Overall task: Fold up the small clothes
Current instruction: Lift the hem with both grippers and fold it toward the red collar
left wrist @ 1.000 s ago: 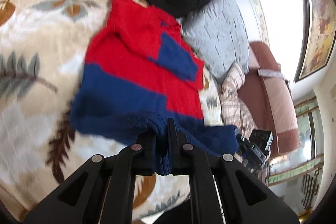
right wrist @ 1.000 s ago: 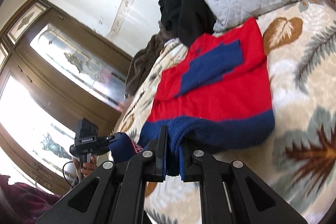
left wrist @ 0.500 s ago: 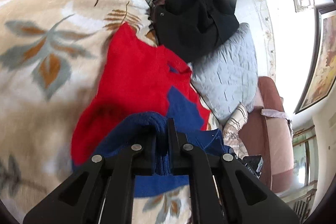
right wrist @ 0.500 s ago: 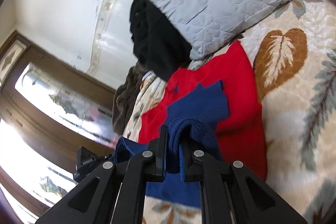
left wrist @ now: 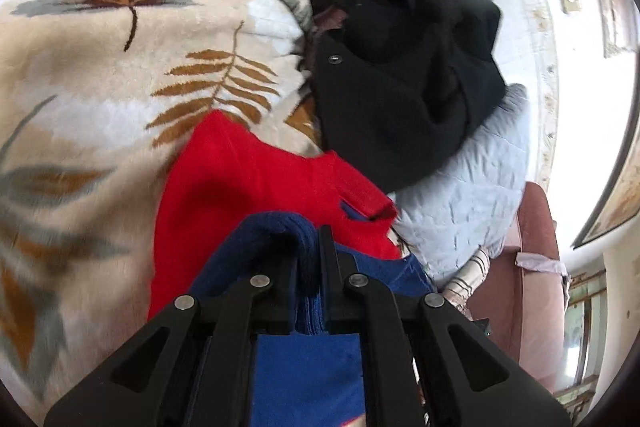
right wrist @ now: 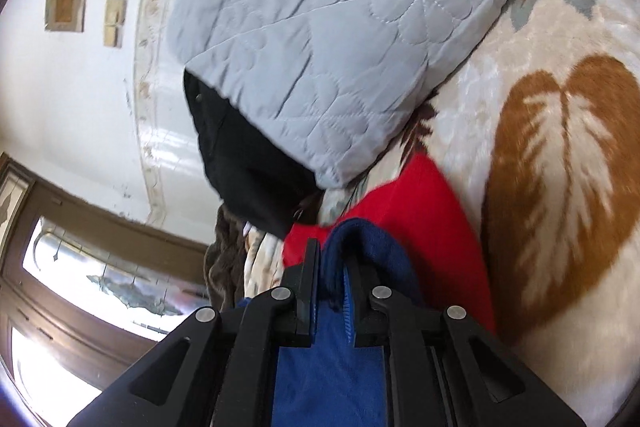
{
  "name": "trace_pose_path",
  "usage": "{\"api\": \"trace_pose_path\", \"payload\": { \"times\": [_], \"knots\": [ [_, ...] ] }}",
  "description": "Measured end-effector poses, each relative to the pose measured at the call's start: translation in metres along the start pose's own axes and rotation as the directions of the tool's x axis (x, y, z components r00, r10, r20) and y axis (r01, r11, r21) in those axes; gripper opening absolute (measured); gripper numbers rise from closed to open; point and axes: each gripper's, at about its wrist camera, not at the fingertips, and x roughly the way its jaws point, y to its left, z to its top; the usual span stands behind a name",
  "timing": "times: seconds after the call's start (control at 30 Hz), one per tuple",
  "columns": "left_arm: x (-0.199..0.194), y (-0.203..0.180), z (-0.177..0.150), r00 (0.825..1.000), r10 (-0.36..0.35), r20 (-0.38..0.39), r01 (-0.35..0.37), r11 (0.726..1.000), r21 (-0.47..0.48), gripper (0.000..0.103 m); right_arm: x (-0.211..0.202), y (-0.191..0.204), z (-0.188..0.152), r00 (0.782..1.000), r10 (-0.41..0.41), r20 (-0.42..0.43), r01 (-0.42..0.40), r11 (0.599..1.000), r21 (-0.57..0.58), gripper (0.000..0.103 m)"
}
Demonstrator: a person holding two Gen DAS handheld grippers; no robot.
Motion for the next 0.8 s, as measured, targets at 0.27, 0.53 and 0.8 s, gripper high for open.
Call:
{"api": "trace_pose_path", "payload": {
  "times": [0.27, 0.53, 0.8],
  "knots": [
    [0.032, 0.015, 0.024, 0.999, 0.031, -0.033, -0.033, 0.998, -0.056, 0.007, 0.019, -0.011, 0.022, 0.997, -0.068, 0.028, 0.068, 0.998, 0.000, 0.012],
    [0.019, 0.028, 0.040, 0.993, -0.097, -0.074, 0.083, 0.981, -0.177, 0.016, -0.006, 0.005, 0.019, 0.982, -0.179, 0.058, 0.186, 0.969, -0.161, 0.048],
    [-0.011, 0.031, 0.037, 0.994, -0.100, 0.053, 0.108, 0.978, -0.178, 0.056, 0.005, 0.012, 0.005, 0.970, -0.243, 0.013, 0.239, 0.944, -0.228, 0.053]
  ]
}}
